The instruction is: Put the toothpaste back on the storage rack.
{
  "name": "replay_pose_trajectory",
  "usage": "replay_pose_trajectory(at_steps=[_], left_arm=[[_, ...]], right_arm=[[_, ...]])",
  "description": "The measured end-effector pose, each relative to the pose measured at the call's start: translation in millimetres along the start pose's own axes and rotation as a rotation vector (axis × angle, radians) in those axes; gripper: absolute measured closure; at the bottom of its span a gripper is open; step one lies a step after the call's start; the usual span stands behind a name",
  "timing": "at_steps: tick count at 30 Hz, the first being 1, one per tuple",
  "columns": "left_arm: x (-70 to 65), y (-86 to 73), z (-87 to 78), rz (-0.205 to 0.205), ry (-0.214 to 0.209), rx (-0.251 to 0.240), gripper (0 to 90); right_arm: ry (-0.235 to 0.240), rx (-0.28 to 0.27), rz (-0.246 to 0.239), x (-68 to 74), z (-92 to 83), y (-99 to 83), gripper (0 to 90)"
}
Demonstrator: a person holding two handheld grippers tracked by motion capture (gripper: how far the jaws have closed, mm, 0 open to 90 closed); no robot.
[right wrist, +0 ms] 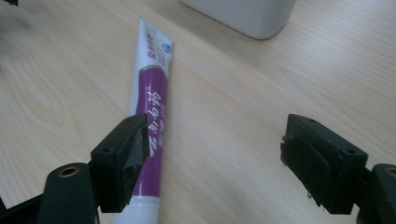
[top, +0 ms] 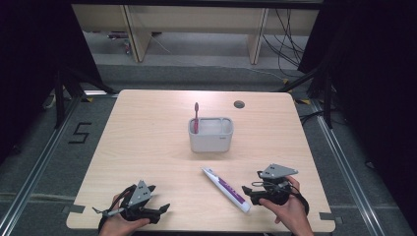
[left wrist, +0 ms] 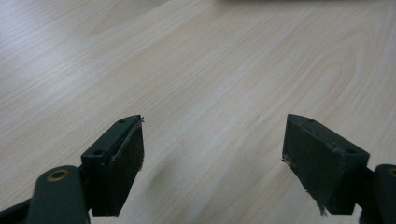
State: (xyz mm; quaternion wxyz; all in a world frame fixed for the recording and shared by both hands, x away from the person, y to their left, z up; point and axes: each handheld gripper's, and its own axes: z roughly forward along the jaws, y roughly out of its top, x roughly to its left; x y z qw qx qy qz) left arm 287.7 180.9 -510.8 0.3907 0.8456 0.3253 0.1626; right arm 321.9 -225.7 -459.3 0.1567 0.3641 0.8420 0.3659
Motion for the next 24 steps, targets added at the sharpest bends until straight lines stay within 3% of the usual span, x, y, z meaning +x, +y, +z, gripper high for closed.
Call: replay_pose_trajectory(at_steps=[5, 10, 14, 19, 21, 22, 24], left_arm=[[-0.7, 0.0, -0.7, -0.007, 0.002, -0.013, 20.2], [-0.3, 0.0, -0.4, 0.017, -0.003, -0.002, 20.3], [0.8, 0.6, -0.6, 0.035, -0.009, 0.015, 20.3], [-0.7, 0.7, -0.7, 0.026, -0.004, -0.008, 20.3], [-1.3, 0.1, -0.1, 0.018, -0.02, -0.004, 20.3], [-0.6, 0.0, 0.6, 0.031, 0.002, -0.006, 20.3], [-1.6, 0.7, 0.0, 0.029, -0.006, -0.003, 20.3]], right_arm=[[0.04, 0.092, -0.013, 7.0, 9.8, 10.6, 30.8], [0.055, 0.104, -0.084, 11.7, 22.0, 17.5, 33.6], [0.069, 0.154, -0.1, 19.0, 28.7, 22.4, 34.6], [0.069, 0.215, -0.096, 26.7, 36.9, 29.4, 37.1], [0.084, 0.232, -0.111, 27.7, 40.9, 31.9, 38.3], [0.073, 0.244, -0.113, 29.1, 42.3, 33.2, 38.8], [0.085, 0.261, -0.127, 30.6, 46.4, 35.7, 41.5]])
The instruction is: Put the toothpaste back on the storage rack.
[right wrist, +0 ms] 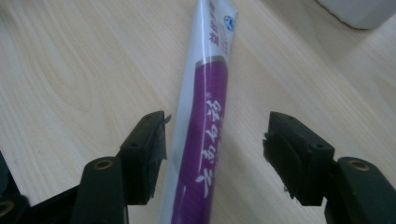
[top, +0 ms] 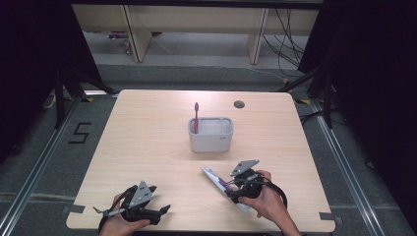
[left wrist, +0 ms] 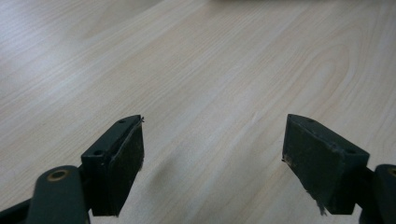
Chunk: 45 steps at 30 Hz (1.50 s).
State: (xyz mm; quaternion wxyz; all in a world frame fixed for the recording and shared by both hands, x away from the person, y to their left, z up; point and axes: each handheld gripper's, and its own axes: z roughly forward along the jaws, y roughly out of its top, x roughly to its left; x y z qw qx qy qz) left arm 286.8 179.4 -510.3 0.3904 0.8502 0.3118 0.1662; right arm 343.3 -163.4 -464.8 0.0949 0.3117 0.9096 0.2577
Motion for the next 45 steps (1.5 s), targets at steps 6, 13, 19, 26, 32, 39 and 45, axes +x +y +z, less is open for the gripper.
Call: replay_pose_trajectory(at_steps=[6, 13, 19, 26, 32, 39, 45], left_arm=[[-0.4, -0.1, -0.2, 0.002, -0.011, 0.003, 20.3], [-0.1, -1.2, 0.0, 0.011, -0.002, 0.007, 20.3], [-1.4, -0.9, 0.7, 0.005, -0.016, 0.001, 20.3], [-1.2, -0.6, 0.1, -0.002, -0.02, 0.001, 20.3], [-1.5, -0.4, 0.2, 0.002, -0.012, -0.003, 20.4], [-1.5, -0.2, -0.2, -0.008, -0.028, -0.012, 20.5], [-1.7, 0.1, -0.6, -0.004, -0.032, -0.006, 20.7]], right_arm=[[0.015, 0.052, -0.053, 4.7, 7.3, 7.7, 44.9], [0.021, 0.102, -0.063, 5.3, 10.0, 14.8, 48.1], [0.028, 0.133, -0.08, 4.6, 14.6, 15.1, 50.1], [0.028, 0.174, -0.086, 5.8, 20.8, 17.1, 52.4], [0.013, 0.203, -0.086, 6.5, 25.2, 21.6, 55.0], [0.012, 0.239, -0.1, 7.2, 29.8, 27.9, 55.7], [0.023, 0.276, -0.135, 6.0, 33.3, 32.1, 59.6]])
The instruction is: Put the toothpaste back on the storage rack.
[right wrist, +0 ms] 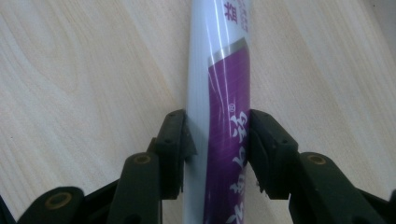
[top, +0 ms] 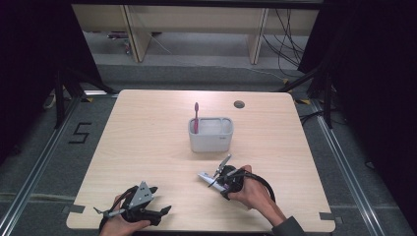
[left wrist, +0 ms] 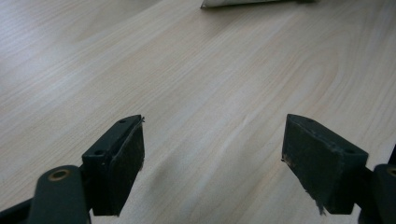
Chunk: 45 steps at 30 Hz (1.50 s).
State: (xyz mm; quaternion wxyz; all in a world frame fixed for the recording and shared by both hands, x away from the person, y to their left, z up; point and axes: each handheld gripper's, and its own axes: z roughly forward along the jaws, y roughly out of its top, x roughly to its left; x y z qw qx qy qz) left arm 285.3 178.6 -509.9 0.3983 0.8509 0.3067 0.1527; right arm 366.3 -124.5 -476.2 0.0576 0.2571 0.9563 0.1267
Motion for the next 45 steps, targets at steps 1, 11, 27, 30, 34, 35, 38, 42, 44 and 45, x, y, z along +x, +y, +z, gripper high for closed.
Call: replay_pose_trajectory(at_steps=[1, 11, 27, 30, 34, 35, 38, 42, 44, 45], left_arm=[[0.0, 0.0, 0.0, 0.0, 0.0, 0.0, 20.7], [0.2, 0.3, 0.4, 0.009, 0.026, -0.014, 20.8], [-1.1, 1.3, -1.8, 0.007, -0.002, -0.006, 21.0], [-1.0, 0.1, -0.5, 0.013, 0.003, -0.009, 21.0], [-2.0, 0.5, -0.6, 0.005, 0.002, -0.018, 21.0], [-1.6, 0.2, -0.6, 0.008, -0.003, -0.013, 21.0], [-1.1, 1.1, -1.8, 0.006, 0.0, -0.015, 21.4], [0.2, 0.7, -2.0, 0.004, 0.019, -0.025, 21.8], [-1.1, 1.2, -1.6, -0.017, 0.007, -0.039, 22.1], [-1.1, 1.2, -1.6, -0.017, 0.007, -0.039, 22.1]], right_arm=[[0.0, 0.0, 0.0, 0.0, 0.0, 0.0, 59.6], [0.014, 0.057, -0.016, -1.3, 0.2, 7.2, 60.2], [0.022, 0.127, -0.03, -3.2, 4.1, 14.8, 61.1], [0.033, 0.126, -0.031, -4.3, 5.1, 14.9, 61.1], [0.04, 0.132, -0.018, -3.3, 4.5, 15.4, 62.1], [0.04, 0.132, -0.018, -3.3, 4.5, 15.4, 62.1], [0.051, 0.124, -0.038, -6.6, 5.6, 14.9, 63.5], [0.049, 0.11, -0.031, -5.0, 3.4, 13.4, 66.6], [0.053, 0.097, -0.038, -6.9, 3.7, 12.8, 67.8], [0.053, 0.097, -0.038, -6.9, 3.7, 12.8, 67.8]])
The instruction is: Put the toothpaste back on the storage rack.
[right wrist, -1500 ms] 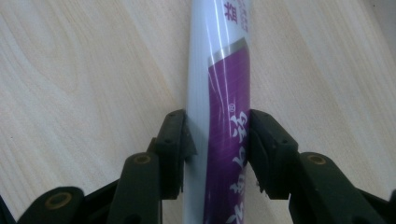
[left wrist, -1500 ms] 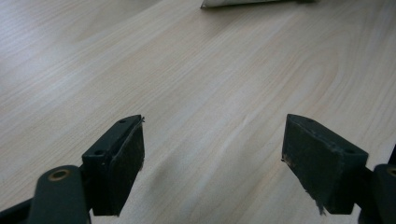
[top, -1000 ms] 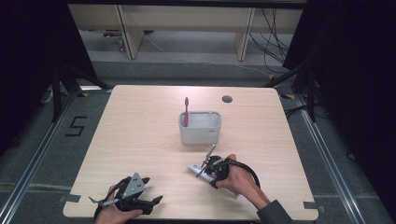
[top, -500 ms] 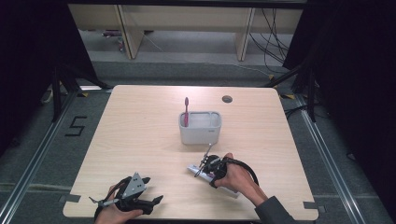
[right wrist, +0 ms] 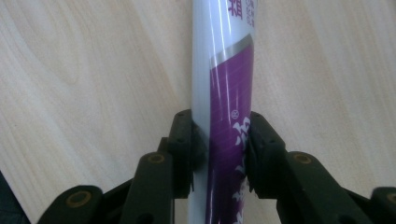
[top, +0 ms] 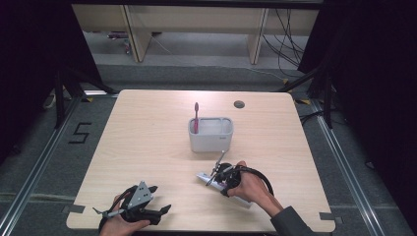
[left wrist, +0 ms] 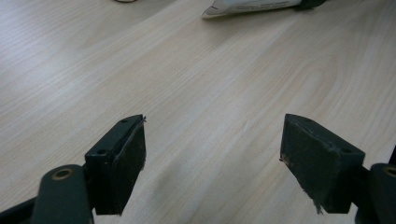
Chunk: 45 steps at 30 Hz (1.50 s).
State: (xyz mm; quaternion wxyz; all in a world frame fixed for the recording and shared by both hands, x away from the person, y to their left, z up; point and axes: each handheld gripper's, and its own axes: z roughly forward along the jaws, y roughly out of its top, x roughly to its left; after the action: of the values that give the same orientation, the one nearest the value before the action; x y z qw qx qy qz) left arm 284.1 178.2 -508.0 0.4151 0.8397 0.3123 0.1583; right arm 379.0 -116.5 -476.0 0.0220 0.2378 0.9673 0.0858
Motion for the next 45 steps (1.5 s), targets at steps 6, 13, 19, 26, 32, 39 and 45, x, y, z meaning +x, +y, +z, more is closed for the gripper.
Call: replay_pose_trajectory(at_steps=[6, 13, 19, 26, 32, 39, 45], left_arm=[[0.0, 0.0, -0.2, 0.006, 0.009, -0.006, 22.2], [0.5, 0.0, -1.2, 0.01, 0.008, 0.006, 22.2], [0.2, -0.1, -0.1, 0.005, 0.005, -0.006, 22.2], [-0.5, 0.6, 0.3, -0.006, -0.001, -0.002, 22.1], [-0.9, 0.0, 0.8, -0.008, 0.004, -0.016, 22.0], [-0.2, -0.5, 0.5, 0.004, 0.006, -0.003, 22.0], [0.2, -0.8, -0.2, 0.009, 0.003, 0.0, 22.0]], right_arm=[[0.009, -0.023, -0.011, -0.9, -5.7, -2.6, 69.0], [-0.017, -0.106, -0.016, -2.0, -22.9, -5.1, 70.1], [-0.012, -0.191, -0.011, -3.6, -44.2, -7.9, 70.1], [-0.013, -0.293, -0.001, -10.4, -62.0, -9.2, 70.1], [-0.012, -0.375, 0.037, -15.2, -78.5, -6.9, 70.1], [-0.023, -0.46, 0.033, -21.4, -89.3, -0.2, 70.1], [-0.019, -0.522, 0.056, -24.8, -96.2, 5.3, 70.1]])
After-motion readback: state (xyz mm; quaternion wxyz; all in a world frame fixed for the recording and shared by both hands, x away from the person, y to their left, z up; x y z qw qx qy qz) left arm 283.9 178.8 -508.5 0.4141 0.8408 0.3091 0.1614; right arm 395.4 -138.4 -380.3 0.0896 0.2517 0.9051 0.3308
